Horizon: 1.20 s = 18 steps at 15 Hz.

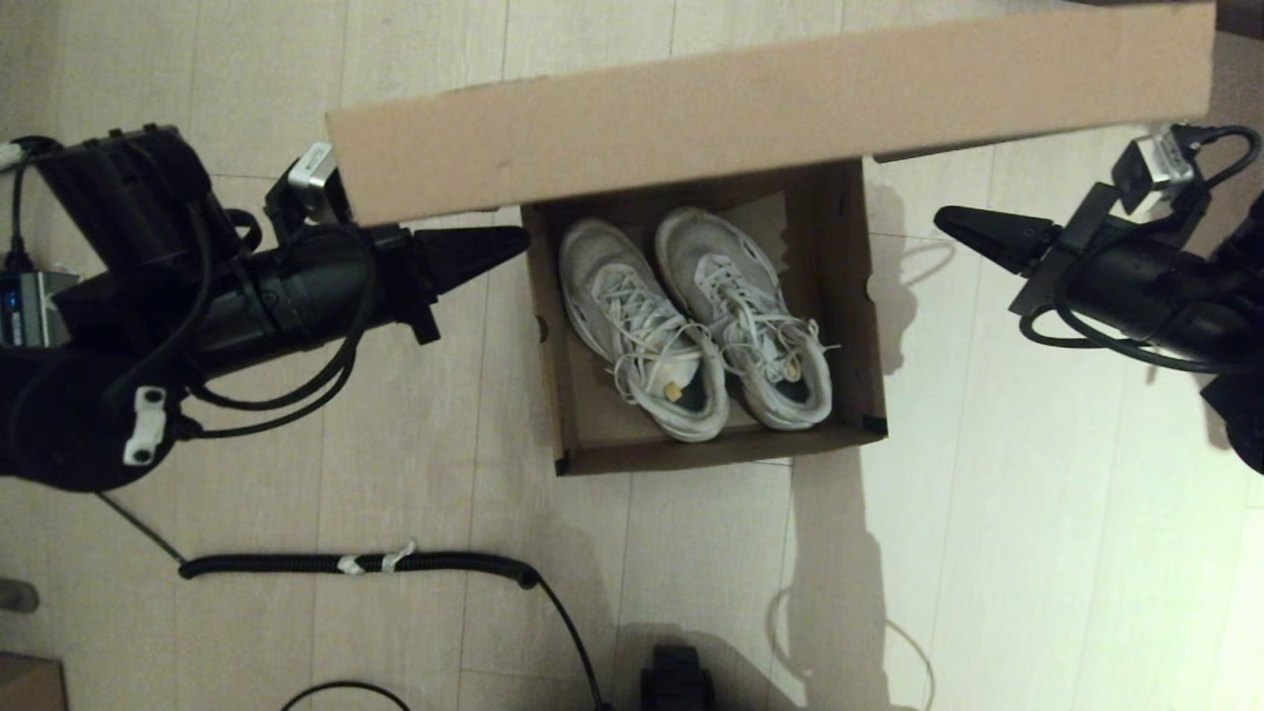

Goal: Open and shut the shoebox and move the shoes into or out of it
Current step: Open the shoe box

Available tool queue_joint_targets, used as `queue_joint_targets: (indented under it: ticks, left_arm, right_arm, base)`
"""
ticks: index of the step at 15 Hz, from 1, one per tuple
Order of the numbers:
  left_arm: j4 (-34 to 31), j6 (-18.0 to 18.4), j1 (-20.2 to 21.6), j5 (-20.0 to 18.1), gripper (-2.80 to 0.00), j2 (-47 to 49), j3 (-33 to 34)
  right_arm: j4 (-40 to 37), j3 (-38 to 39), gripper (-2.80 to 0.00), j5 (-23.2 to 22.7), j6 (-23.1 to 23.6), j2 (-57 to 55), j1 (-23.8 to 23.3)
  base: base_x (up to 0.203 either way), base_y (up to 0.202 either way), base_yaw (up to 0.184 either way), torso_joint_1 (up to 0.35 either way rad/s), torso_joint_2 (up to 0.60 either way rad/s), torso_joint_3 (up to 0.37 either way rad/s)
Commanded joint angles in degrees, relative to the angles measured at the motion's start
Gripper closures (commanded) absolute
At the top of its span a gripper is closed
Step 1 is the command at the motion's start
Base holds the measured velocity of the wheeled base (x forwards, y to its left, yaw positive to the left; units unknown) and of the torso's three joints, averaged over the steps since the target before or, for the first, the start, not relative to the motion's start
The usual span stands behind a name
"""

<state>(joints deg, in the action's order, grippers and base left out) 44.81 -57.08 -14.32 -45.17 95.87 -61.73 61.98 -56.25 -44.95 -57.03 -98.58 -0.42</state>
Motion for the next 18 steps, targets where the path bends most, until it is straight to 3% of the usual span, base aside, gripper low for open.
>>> queue_joint_targets:
  ticks: [1,4,7,9,11,13,14,15,16,18]
  left_arm:
    - [-0.6,-0.7,-0.4,-0.1,0.00,-1.8,-2.7]
    - [-3.4,-0.6,0.3,0.3,0.00,0.0,-9.8]
    - [-3.4,0.5,2.0,4.3,0.00,6.1,-19.0]
    - [-3.7,4.3,3.7,6.9,0.00,11.4,-25.5]
    - [-4.0,9.4,4.7,13.8,0.00,14.1,-28.6]
    - [-5.5,10.6,4.9,17.5,0.00,10.1,-25.6]
    - [-6.1,11.2,4.9,18.0,0.00,7.2,-22.2]
    - [-6.4,12.4,5.0,18.4,0.00,4.7,-18.6]
    - [-6.6,14.8,4.9,18.8,0.00,3.1,-14.9]
    - [-7.1,22.3,4.7,19.8,0.00,2.0,-7.7]
  right_arm:
    - [-0.3,-0.4,0.00,0.5,-0.2,1.4,-0.4]
    - [-0.6,-0.4,0.00,5.8,0.1,3.0,-0.3]
    - [-0.6,-0.6,0.00,9.5,0.1,3.0,0.1]
    - [-0.6,-0.1,0.00,11.8,0.1,3.0,0.2]
    - [-0.7,-1.7,0.00,12.8,0.2,2.2,-0.1]
    - [-4.3,-7.9,0.00,16.3,1.1,-0.1,-1.7]
    - [-6.9,-11.3,0.00,21.1,1.7,-1.7,-2.0]
    - [-8.7,-14.5,0.00,28.6,2.1,-3.5,-2.0]
    - [-9.8,-15.9,0.00,34.5,2.4,-4.6,-0.4]
    - [-11.6,-12.5,0.00,37.3,3.6,-4.0,3.7]
  base:
    - [0.000,0.000,0.000,0.000,0.00,0.000]
    - [0.000,0.000,0.000,0.000,0.00,0.000]
    - [0.000,0.000,0.000,0.000,0.00,0.000]
    - [0.000,0.000,0.000,0.000,0.00,0.000]
    - [0.000,0.000,0.000,0.000,0.00,0.000]
    - [0.000,0.000,0.000,0.000,0.00,0.000]
    - [0.000,0.000,0.000,0.000,0.00,0.000]
    - [0.000,0.000,0.000,0.000,0.00,0.000]
    - [0.000,0.000,0.000,0.000,0.00,0.000]
    - [0.000,0.000,0.000,0.000,0.00,0.000]
